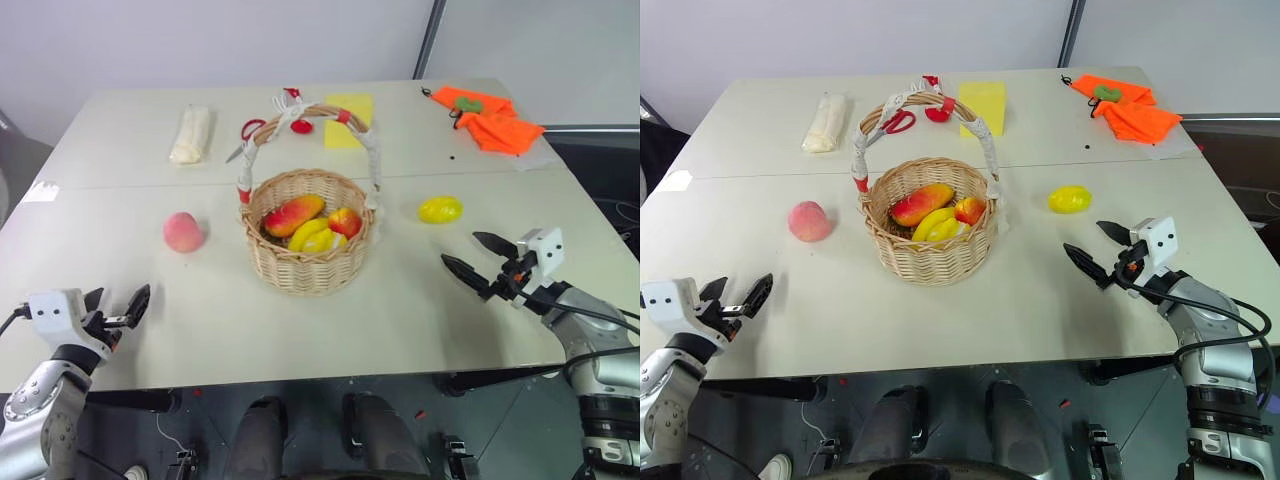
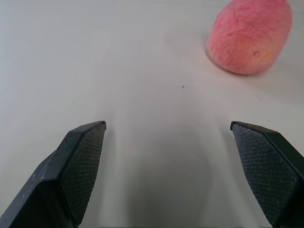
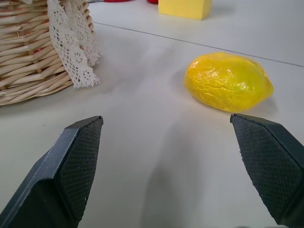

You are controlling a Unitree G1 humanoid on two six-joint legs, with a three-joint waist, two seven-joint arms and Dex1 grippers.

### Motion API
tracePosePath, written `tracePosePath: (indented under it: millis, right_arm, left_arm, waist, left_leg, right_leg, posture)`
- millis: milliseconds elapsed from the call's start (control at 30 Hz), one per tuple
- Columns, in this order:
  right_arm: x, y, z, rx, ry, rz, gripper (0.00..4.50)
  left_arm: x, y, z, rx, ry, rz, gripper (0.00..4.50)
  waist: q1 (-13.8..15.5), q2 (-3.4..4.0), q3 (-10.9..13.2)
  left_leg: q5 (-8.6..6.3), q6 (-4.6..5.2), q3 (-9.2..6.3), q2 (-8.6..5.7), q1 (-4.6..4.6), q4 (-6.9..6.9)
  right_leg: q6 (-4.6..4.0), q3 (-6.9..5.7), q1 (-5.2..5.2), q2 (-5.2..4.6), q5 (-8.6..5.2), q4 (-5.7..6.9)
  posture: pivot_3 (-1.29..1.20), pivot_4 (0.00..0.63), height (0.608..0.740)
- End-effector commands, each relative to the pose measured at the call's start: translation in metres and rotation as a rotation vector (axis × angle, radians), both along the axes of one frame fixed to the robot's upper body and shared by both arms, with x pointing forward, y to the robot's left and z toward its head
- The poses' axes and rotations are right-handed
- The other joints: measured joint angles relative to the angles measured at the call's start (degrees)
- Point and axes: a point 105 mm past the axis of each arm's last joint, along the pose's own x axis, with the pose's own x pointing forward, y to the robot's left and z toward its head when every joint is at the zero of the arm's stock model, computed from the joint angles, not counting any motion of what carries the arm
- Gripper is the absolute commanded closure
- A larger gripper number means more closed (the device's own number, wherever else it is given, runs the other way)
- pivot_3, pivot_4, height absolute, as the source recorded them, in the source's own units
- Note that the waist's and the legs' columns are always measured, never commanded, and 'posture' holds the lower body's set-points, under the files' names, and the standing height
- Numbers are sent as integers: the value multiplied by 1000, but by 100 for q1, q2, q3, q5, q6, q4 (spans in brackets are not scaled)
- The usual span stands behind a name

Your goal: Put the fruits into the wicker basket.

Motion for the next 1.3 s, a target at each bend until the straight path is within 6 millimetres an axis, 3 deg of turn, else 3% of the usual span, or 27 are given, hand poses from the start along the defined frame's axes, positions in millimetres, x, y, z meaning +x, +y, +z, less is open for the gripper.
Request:
tracePosePath:
  millis: [33,367,533,767,900,1100,1300]
  right_arm:
    - [0,5,14,-11,-57,16,28]
    - [-3,12,23,-20,-80,44,28]
    - [-9,31,53,1,-124,150,28]
    - [-37,63,84,15,-91,373,28]
    - [-61,88,93,-24,-43,535,28]
    - [-75,126,108,-79,-109,670,28]
    - [-76,133,107,-89,-131,676,28]
  left_arm:
    - [2,-1,12,20,-43,-14,0]
    - [10,-9,15,7,-42,-64,0]
    - [22,-27,40,-1,-96,-147,0]
    - [49,-34,77,59,-148,-173,0]
    - [63,-40,86,98,-113,-203,0]
    - [89,-49,79,182,19,-234,0]
    - [103,-53,70,180,92,-224,0]
  waist:
    - [0,0,0]
    - [-1,0,0]
    - [3,0,0]
    - [13,-2,-1]
    - [6,-2,-1]
    - [-1,-5,-1]
    - [20,-10,1]
  left_leg:
    - [0,0,0,0,0,0]
    - [0,0,0,0,0,0]
    - [0,0,-1,0,-1,0]
    - [0,0,-3,0,-3,2]
    - [0,0,-4,0,-2,1]
    - [0,0,-4,0,-1,2]
    - [0,0,-6,-2,-9,1]
  right_leg:
    - [0,0,0,0,0,0]
    - [0,0,0,1,0,0]
    - [1,0,0,1,0,1]
    - [2,-1,0,1,0,1]
    - [3,-1,0,3,1,1]
    - [4,-3,0,4,1,1]
    - [11,-4,0,1,1,-5]
  posture:
    - [0,150,740]
    - [0,150,740]
    - [0,150,740]
    - [0,150,740]
    - [0,150,740]
    - [0,150,740]
    - [0,150,740]
